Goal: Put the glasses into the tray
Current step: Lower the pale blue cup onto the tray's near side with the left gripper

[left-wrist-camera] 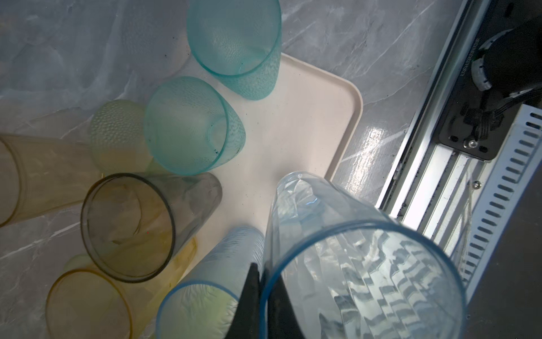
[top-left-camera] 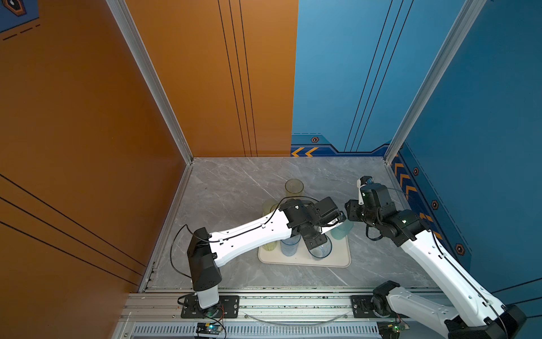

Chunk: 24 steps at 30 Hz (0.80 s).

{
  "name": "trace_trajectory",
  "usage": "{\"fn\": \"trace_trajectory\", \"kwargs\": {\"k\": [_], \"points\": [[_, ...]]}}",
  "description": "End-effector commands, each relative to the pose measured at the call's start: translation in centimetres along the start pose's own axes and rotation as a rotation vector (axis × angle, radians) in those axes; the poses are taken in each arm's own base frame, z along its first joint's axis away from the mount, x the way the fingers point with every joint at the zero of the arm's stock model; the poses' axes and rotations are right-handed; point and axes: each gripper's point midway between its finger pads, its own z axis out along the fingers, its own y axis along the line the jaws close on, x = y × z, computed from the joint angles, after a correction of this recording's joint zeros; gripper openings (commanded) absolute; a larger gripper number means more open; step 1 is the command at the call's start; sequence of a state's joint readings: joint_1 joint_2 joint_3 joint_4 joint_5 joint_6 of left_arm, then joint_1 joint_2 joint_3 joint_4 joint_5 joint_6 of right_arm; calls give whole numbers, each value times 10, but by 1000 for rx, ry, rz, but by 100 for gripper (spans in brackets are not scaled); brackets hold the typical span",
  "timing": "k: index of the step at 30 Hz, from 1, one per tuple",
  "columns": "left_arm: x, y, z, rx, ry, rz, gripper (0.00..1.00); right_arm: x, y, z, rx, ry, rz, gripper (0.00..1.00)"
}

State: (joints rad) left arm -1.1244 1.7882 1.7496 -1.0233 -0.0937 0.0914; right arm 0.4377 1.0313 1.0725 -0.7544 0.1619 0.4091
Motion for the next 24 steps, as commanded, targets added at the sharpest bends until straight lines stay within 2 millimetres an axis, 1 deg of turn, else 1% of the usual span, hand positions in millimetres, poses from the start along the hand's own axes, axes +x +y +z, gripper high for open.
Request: {"fn": "trace_trajectory", "kwargs": {"k": [1, 6, 10, 18, 24], "points": [[-5, 7, 0, 36, -1, -12, 0, 3, -3, -3, -1, 22, 7, 41], [-2, 15, 14, 44, 34, -34, 0, 5, -5, 0, -5, 31, 9, 41], [-2, 20, 21, 51, 47, -47, 0, 6, -5, 4, -13, 39, 14, 41], [0, 23, 33, 58, 95, -45, 0, 6, -4, 10, -20, 47, 18, 41], [7, 31, 38, 45, 123, -56, 0, 8, -4, 15, -22, 58, 18, 41]]}}
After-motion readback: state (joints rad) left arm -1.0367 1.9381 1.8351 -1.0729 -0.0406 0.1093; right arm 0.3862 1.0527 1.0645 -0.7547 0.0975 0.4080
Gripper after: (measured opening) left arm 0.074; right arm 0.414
